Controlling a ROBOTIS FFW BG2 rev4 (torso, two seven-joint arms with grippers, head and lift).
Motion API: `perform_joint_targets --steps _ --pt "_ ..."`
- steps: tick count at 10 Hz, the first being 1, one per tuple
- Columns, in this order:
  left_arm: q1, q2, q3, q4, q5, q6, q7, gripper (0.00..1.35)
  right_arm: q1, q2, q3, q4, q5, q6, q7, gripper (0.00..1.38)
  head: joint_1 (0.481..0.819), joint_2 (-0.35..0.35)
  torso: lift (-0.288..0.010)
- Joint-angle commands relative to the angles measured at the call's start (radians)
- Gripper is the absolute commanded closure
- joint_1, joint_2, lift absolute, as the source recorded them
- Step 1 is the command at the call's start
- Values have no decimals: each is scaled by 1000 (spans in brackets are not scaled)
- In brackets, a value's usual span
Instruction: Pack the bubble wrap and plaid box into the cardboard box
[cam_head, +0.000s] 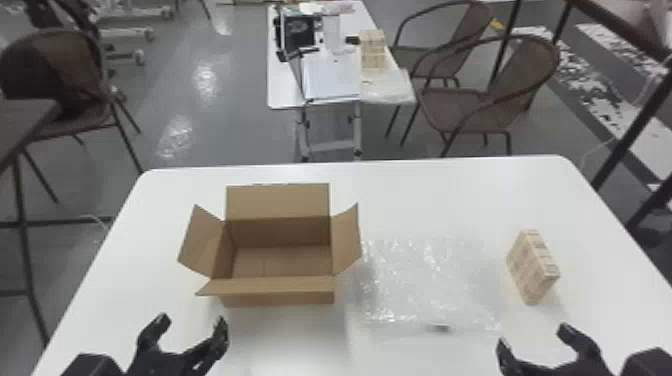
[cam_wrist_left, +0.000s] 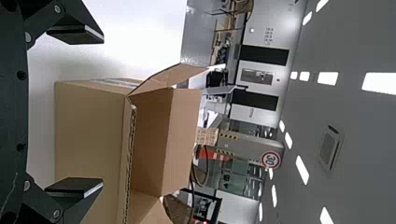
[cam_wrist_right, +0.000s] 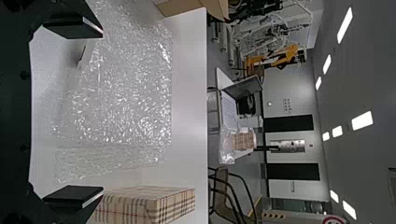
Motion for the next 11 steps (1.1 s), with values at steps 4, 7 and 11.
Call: perform_joint_targets --steps 4,7,11 --pt "-1 -3 0 -5 -5 18 0 208 3 1 0 3 -5 1 0 114 695 46 -44" --pt "-1 -3 -3 -3 21 31 0 209 5 1 2 6 -8 1 2 114 695 45 -44" --pt "-37 -3 60 -18 107 42 0 203 6 1 2 8 -9 7 2 114 695 64 -44"
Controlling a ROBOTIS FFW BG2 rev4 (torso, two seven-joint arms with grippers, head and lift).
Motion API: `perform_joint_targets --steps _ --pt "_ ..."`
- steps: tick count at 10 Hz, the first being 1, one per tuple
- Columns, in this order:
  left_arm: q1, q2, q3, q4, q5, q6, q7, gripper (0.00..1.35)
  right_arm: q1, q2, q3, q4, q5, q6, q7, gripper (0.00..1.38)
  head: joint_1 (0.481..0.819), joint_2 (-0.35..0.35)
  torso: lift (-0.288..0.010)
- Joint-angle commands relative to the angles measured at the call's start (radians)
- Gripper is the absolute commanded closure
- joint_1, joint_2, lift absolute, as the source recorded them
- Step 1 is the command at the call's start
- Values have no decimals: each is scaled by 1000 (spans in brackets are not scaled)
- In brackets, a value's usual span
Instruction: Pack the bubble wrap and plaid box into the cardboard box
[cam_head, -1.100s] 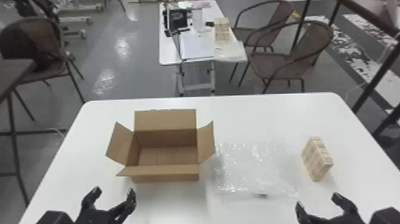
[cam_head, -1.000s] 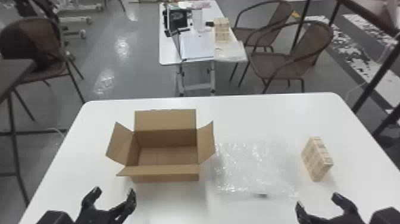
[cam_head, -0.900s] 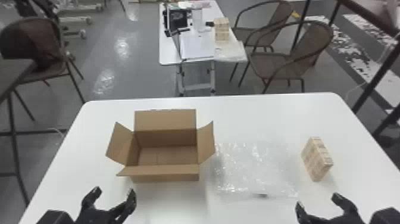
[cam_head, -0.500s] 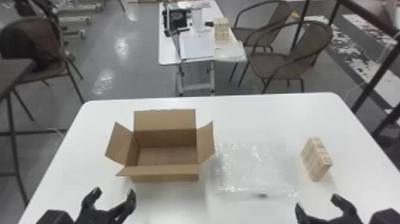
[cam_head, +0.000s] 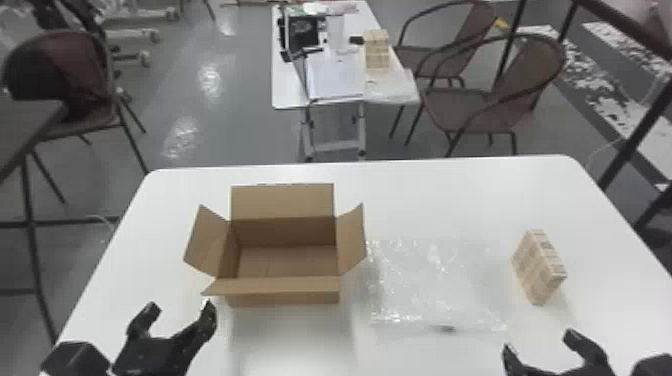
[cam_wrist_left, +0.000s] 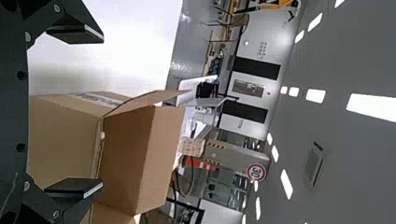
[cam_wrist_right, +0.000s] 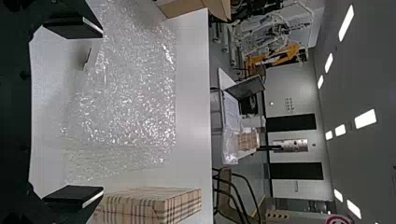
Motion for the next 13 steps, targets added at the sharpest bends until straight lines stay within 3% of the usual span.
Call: perform_joint_targets --steps 1,5,7,8,9,10,13 --pt "-11 -3 50 -41 7 81 0 209 1 1 0 1 1 4 0 114 695 84 -44" --pt "-102 -3 105 -61 31 197 0 209 -6 1 0 10 -2 12 6 114 695 142 -44" --pt "-156 -3 104 -55 71 317 -8 223 -17 1 5 19 -2 16 14 114 695 146 -44" --pt "-185 6 99 -29 71 334 -21 256 -25 1 8 26 -1 18 18 114 695 144 -44" --pt "-220 43 87 23 99 343 -40 288 -31 1 9 30 -1 24 26 114 695 135 -44" --pt "-252 61 79 78 109 319 -63 294 -37 1 9 38 -1 27 32 114 695 129 -44" --pt "-318 63 92 144 60 316 -89 355 -49 1 15 47 1 36 40 114 695 133 -44"
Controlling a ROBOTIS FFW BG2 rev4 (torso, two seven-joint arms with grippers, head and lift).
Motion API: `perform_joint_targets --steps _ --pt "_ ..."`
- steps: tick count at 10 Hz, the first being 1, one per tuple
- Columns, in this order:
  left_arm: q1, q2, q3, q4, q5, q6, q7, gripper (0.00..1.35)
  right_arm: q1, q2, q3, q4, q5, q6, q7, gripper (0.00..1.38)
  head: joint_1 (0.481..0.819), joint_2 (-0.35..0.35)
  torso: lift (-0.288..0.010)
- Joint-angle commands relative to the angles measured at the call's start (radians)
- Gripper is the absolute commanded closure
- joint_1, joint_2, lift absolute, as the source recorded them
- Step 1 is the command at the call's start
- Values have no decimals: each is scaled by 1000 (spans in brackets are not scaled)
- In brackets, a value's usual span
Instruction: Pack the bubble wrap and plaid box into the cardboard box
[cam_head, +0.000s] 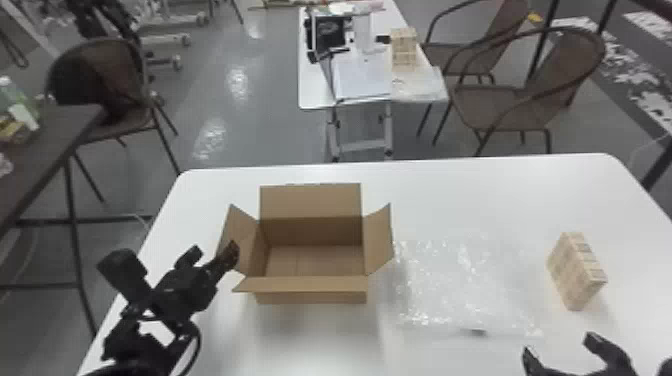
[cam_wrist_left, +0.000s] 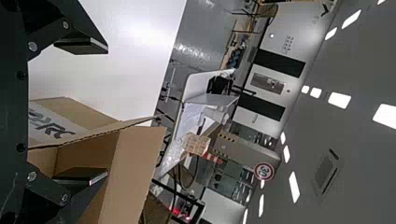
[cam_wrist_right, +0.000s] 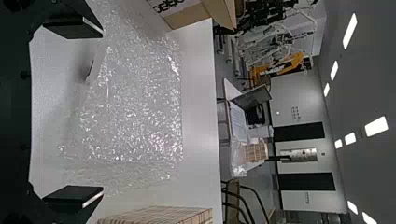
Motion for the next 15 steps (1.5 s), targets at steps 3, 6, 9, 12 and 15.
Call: perform_joint_targets --steps 3,6,9,12,15 --pt "-27 0 -5 40 -33 -21 -14 961 -12 1 1 10 2 5 7 114 695 139 -44" --pt "-28 -4 -30 38 -73 -92 -12 1061 -13 1 1 11 2 5 7 114 695 127 -44" --pt "-24 -61 -13 31 -99 -119 0 1207 -12 1 1 -9 26 23 5 114 695 120 -44" --pt "-19 -59 -39 29 -100 -130 12 1208 -18 1 1 -70 37 124 -33 110 695 105 -44" --pt "-13 -65 -47 23 -105 -122 22 1208 -95 1 35 -147 46 367 -60 114 695 92 -44"
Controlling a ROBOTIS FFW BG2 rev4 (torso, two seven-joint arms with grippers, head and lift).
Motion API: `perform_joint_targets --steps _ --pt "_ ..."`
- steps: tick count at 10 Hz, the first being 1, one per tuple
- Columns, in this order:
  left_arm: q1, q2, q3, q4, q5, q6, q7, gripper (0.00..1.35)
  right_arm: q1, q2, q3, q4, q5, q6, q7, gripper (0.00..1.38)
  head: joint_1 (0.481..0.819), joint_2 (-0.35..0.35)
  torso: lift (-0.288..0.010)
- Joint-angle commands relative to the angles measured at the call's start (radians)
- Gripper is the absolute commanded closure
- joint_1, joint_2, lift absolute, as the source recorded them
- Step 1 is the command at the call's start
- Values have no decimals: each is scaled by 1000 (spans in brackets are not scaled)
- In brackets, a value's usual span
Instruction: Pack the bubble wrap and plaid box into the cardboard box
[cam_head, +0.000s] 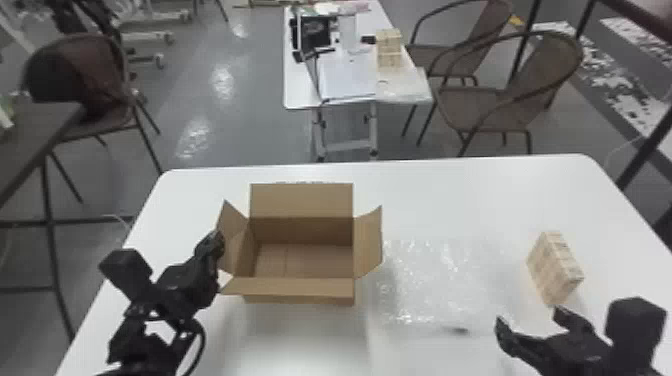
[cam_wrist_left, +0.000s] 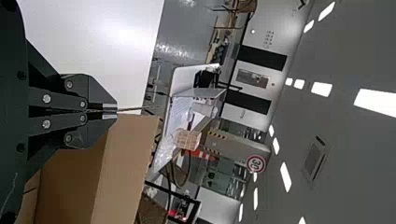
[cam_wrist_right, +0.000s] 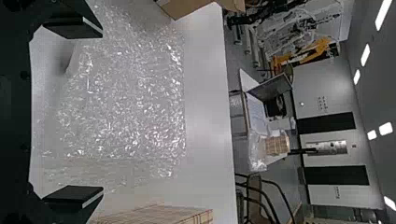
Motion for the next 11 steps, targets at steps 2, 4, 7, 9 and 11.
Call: perform_joint_targets --steps 2,4,7,9,11 --pt "-1 -3 -7 0 0 7 1 1208 -105 1 58 -29 5 164 -28 114 695 101 -44" --pt "-4 -3 -16 0 2 8 4 1208 -186 1 110 -20 7 272 -81 114 695 115 -44" --pt "-6 -3 -29 0 10 8 7 1208 -306 1 156 75 -13 370 -159 114 695 133 -44" --pt "-6 0 -44 0 19 7 9 1208 -384 1 171 198 -56 390 -191 116 695 136 -44" --pt "-9 9 -72 1 37 -1 33 1208 -450 1 193 295 -136 417 -226 111 695 138 -44"
